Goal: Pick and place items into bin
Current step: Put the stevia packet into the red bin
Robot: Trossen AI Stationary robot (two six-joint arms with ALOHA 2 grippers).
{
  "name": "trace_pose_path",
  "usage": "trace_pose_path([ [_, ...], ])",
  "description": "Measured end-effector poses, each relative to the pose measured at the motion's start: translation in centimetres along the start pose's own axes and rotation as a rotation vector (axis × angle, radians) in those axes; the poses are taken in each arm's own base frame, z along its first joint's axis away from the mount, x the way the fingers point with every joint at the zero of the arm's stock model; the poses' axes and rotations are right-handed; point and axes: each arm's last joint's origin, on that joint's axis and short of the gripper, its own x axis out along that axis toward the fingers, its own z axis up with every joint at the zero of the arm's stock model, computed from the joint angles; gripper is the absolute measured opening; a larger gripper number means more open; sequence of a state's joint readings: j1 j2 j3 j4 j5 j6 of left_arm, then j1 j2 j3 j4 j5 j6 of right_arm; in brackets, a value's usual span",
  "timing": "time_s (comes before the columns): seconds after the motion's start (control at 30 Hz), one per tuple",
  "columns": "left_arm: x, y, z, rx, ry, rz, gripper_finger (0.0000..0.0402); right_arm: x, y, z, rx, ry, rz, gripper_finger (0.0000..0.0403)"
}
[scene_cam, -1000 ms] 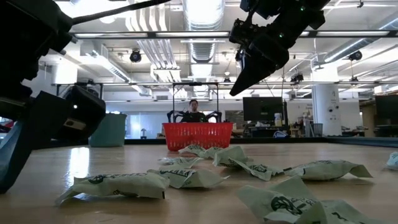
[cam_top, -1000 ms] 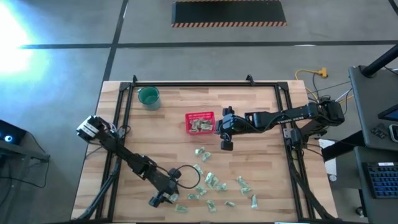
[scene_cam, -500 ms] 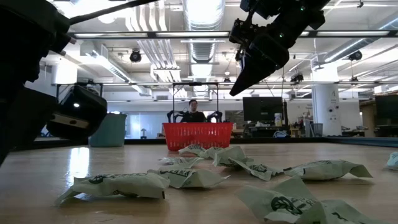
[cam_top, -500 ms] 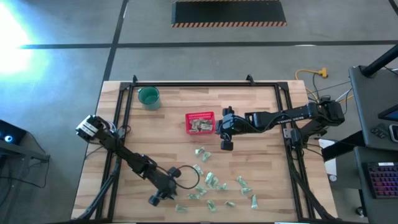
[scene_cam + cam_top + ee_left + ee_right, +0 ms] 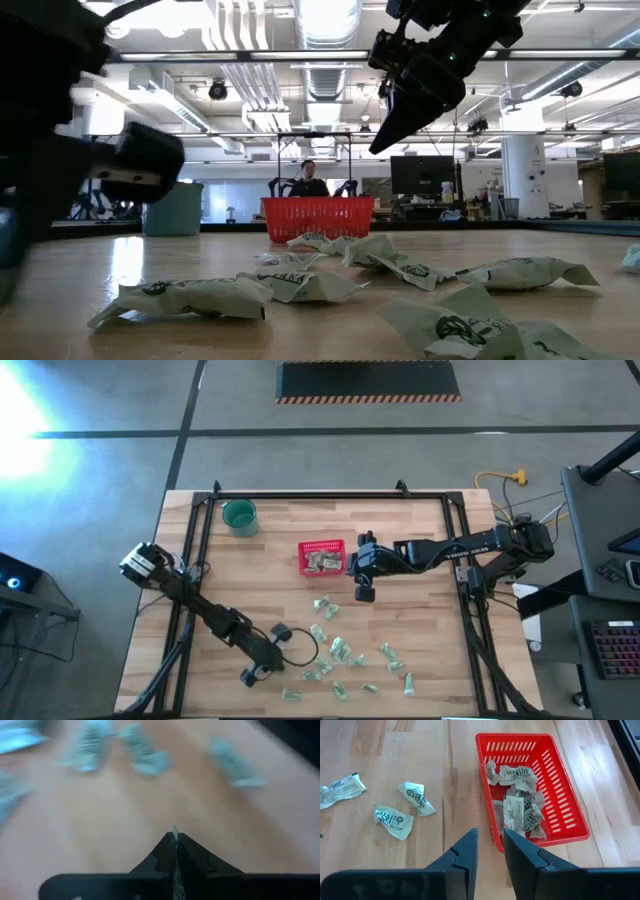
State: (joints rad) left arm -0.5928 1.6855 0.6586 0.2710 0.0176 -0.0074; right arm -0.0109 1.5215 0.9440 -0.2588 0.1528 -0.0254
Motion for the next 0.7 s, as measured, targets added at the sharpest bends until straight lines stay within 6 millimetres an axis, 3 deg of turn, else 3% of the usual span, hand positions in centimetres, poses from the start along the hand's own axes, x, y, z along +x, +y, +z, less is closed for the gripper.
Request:
trace_pose_path([
  [0.33,-4.4,3.5,0.6,0.072,0.077,0.438,0.0,0.0,0.0,0.0,0.0,0.0,0.0,0.0068],
  [0.7,-10.9,11.4,1.9,0.083,-0.014,0.741,0.0,0.0,0.0,-0.1,0.001,0.014,0.005,0.0068],
])
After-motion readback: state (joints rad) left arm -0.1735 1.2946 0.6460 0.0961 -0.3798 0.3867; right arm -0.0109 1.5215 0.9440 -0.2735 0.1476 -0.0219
